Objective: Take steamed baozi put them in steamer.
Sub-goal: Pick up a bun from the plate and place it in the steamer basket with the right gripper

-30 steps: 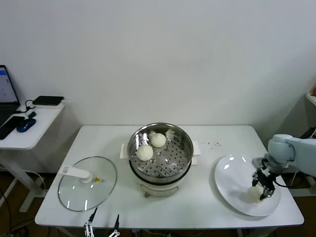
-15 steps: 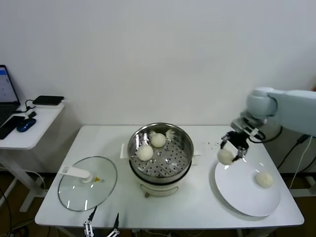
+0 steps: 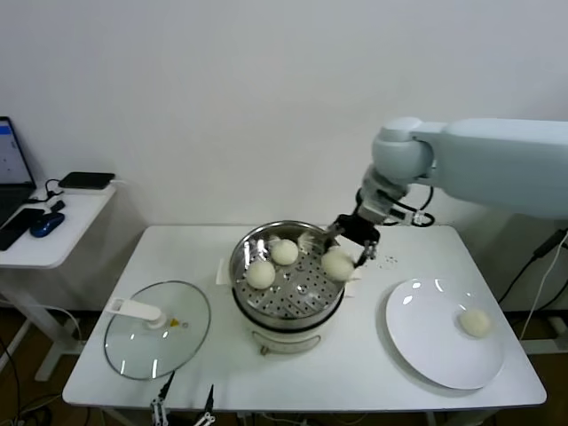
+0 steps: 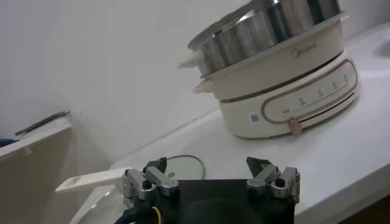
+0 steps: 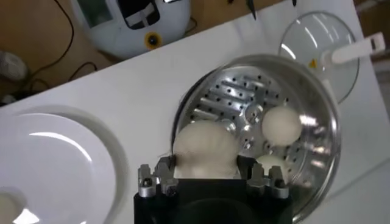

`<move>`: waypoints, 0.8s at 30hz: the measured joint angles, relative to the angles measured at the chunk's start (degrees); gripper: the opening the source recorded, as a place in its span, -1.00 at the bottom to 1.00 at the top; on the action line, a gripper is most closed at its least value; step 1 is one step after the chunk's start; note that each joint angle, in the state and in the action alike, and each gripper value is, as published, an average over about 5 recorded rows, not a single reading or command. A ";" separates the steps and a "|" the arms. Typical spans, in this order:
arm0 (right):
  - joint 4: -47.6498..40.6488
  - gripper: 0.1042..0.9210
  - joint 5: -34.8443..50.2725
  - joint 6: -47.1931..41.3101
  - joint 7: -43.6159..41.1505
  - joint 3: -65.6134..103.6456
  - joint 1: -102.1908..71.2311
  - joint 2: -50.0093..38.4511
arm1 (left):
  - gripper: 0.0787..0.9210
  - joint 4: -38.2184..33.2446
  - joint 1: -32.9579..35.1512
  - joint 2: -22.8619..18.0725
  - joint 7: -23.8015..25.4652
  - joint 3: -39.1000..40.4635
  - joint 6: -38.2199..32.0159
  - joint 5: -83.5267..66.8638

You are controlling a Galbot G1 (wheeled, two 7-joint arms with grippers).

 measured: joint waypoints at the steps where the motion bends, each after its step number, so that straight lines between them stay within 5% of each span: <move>1: -0.13 0.39 -0.41 0.33 0.17 0.35 -0.46 0.75 | 0.77 0.00 0.00 0.00 0.00 0.03 0.00 0.01; 24: -11.11 0.46 -7.85 4.15 2.20 3.01 -13.81 14.13 | 0.77 0.99 -0.28 0.00 -0.30 -0.57 -0.42 -0.18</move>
